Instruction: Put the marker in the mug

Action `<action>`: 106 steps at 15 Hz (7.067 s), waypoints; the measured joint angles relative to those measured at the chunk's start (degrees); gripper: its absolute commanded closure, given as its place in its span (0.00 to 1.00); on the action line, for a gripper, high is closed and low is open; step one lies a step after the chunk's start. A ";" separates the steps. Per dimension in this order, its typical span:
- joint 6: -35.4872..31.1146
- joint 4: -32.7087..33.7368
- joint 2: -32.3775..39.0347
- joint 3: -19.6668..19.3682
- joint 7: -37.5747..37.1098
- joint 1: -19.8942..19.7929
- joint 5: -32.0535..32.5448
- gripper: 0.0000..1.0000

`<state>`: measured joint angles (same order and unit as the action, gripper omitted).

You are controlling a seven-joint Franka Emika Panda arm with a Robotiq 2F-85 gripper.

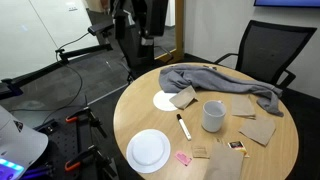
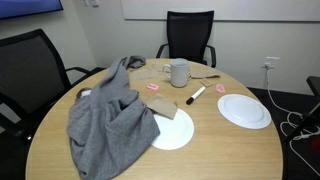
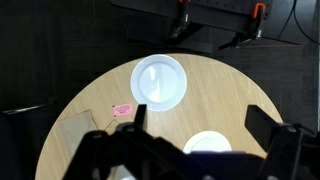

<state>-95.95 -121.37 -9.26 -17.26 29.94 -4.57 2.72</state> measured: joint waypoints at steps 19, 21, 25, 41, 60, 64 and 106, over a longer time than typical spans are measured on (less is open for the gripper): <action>-14.19 0.00 6.32 6.39 4.04 -0.06 -0.10 0.00; -16.27 0.17 8.61 7.03 7.03 -0.08 -0.09 0.00; -21.41 0.30 13.29 7.99 14.06 -0.15 1.01 0.00; -41.37 0.31 31.23 13.78 31.74 -2.77 2.96 0.00; -51.56 -0.78 37.78 14.84 38.67 -5.07 5.95 0.00; -54.49 -1.38 39.96 15.94 42.66 -7.37 5.95 0.00; -65.61 11.66 59.96 17.57 42.80 -6.68 7.88 0.95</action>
<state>-161.56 -109.71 50.69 0.31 72.75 -11.25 10.60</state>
